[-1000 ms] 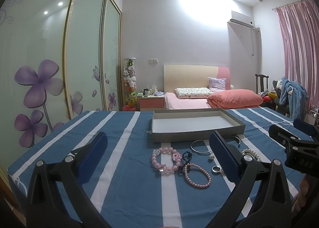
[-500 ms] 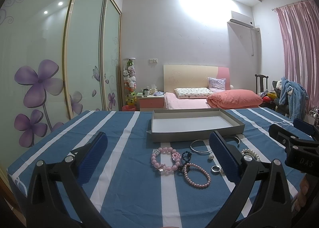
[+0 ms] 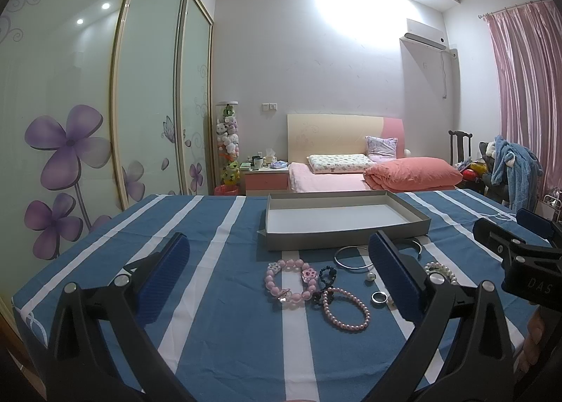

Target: Organize jewelry

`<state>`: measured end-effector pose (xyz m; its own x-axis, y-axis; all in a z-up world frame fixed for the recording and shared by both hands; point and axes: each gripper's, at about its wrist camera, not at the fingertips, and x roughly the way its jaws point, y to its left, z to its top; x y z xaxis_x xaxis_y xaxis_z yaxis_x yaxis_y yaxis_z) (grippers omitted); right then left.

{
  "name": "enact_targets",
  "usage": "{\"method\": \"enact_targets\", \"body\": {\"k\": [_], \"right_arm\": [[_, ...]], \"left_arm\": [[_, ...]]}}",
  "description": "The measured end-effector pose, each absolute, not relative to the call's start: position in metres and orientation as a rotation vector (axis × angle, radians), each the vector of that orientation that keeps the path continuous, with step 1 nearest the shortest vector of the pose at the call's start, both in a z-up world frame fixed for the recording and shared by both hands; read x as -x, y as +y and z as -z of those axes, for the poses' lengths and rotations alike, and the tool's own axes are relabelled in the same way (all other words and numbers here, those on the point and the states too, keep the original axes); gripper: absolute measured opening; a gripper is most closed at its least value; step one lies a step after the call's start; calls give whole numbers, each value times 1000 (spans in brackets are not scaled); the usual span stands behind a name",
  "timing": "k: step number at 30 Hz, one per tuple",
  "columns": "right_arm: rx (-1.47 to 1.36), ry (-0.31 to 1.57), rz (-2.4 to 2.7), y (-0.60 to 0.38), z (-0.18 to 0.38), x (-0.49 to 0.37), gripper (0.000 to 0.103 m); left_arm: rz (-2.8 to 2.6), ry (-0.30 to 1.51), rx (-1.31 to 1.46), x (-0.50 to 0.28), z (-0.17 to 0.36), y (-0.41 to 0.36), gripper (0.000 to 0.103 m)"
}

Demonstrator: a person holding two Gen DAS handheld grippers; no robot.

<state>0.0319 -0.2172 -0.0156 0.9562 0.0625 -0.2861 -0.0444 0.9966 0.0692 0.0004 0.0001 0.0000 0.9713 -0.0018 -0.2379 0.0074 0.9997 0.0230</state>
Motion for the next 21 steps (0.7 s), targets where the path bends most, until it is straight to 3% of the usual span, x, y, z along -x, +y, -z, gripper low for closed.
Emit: {"method": "enact_targets", "body": {"k": [21], "right_arm": [[-64, 293, -53, -217, 16, -32, 101]], "left_arm": [[5, 247, -24, 2, 6, -6, 99]]}}
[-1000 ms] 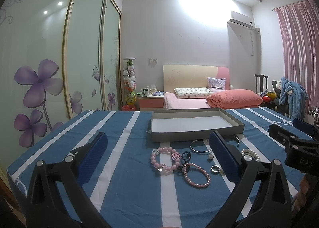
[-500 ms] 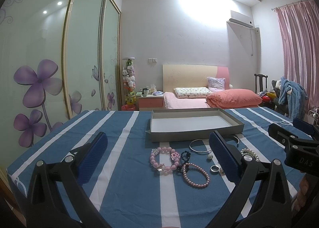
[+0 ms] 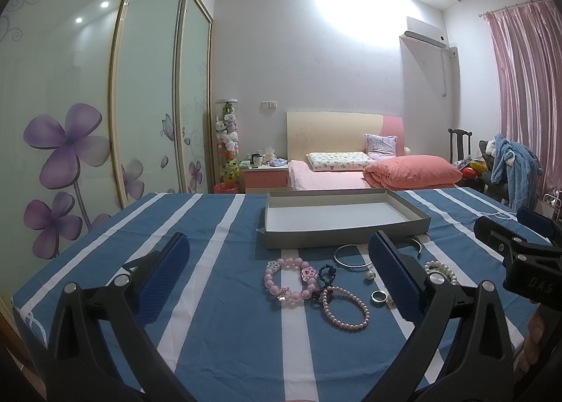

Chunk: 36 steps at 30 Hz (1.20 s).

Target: Organize jewelry

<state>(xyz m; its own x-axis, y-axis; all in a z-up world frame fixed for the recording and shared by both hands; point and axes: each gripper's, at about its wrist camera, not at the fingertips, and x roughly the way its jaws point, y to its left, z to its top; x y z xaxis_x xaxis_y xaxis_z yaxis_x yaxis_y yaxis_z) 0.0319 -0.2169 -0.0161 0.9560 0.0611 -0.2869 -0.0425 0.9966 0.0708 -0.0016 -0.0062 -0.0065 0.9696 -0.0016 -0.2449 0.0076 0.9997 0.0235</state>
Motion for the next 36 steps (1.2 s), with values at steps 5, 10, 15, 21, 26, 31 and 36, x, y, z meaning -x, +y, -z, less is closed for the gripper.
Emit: {"method": "enact_targets", "body": {"k": [5, 10, 15, 21, 26, 31, 36], "right_arm": [[-64, 296, -52, -218, 16, -33, 101], [-66, 304, -47, -220, 18, -34, 101], [-83, 340, -37, -226, 23, -42, 101], [-90, 439, -2, -234, 36, -62, 101], [-94, 624, 4, -244, 58, -91, 74], [-128, 772, 24, -253, 78, -113, 52], [-90, 850, 67, -254, 88, -126, 36]], "left_arm": [[7, 252, -24, -3, 5, -4, 99], [0, 262, -23, -5, 7, -2, 99], [-18, 301, -20, -13, 12, 1, 99], [-48, 382, -31, -32, 23, 6, 99], [-52, 477, -14, -53, 32, 16, 99], [-39, 548, 8, -70, 38, 26, 99], [-58, 641, -17, -93, 44, 32, 99]]}}
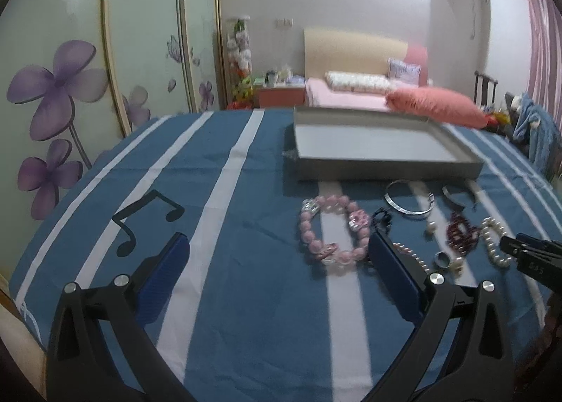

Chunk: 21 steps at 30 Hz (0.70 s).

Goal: Organize jewelry
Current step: 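Grasp the white pearl bracelet with the right tool while the left tool grasps the pink bead bracelet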

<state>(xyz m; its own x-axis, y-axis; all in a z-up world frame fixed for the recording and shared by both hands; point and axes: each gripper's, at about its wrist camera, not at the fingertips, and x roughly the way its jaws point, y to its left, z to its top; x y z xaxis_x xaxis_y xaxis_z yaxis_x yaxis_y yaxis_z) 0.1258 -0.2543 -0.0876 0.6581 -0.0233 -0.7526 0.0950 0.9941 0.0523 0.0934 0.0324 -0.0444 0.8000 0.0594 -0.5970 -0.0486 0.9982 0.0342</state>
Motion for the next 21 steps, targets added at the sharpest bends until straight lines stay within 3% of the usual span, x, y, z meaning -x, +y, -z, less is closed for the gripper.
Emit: {"method": "enact_targets", "body": {"k": [6, 15, 21], "right_arm": [[-64, 853, 67, -250, 90, -124, 22], [-63, 840, 66, -249, 89, -129, 21], [-65, 839, 66, -249, 89, -130, 21]], "left_arm": [[-14, 739, -19, -124, 54, 35, 98], [1, 844, -41, -161, 72, 26, 71], [21, 894, -18, -169, 83, 26, 60]]}}
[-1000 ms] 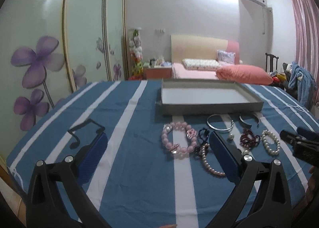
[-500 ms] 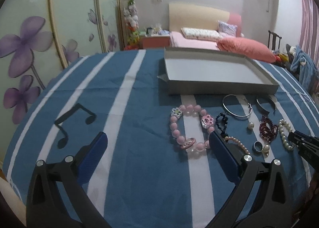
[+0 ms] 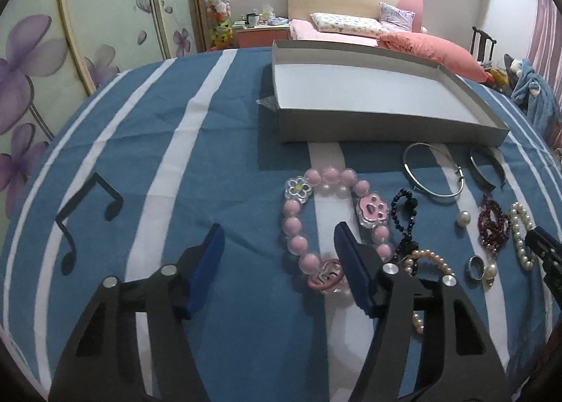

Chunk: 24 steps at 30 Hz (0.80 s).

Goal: Organize jewelry
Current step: 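Grasp the white pearl bracelet with the right tool while the left tool grasps the pink bead bracelet, then carry both bracelets into the gray tray and open both tools to release them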

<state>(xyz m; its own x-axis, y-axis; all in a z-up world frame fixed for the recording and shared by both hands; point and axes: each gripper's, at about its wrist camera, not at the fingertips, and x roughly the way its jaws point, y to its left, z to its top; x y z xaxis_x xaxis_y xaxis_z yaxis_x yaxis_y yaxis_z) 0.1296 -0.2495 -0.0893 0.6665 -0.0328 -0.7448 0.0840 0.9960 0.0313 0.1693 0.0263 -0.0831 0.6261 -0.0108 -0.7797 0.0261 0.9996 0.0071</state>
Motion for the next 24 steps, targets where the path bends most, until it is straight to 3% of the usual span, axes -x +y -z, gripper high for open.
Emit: {"method": "enact_targets", "body": {"k": [1, 3, 4, 7, 24], "right_arm": [[-64, 839, 66, -250, 89, -129, 21], [-59, 837, 63, -250, 89, -130, 16], [-64, 837, 53, -250, 89, -131, 11], [-73, 837, 45, -250, 89, -132, 11], [-188, 704, -59, -255, 56, -127, 10]], "left_arm": [[24, 896, -13, -169, 83, 27, 57], [36, 912, 6, -171, 86, 27, 37], [32, 910, 5, -172, 86, 27, 35], [40, 907, 17, -171, 86, 28, 18], [105, 817, 124, -161, 63, 41, 13]]}}
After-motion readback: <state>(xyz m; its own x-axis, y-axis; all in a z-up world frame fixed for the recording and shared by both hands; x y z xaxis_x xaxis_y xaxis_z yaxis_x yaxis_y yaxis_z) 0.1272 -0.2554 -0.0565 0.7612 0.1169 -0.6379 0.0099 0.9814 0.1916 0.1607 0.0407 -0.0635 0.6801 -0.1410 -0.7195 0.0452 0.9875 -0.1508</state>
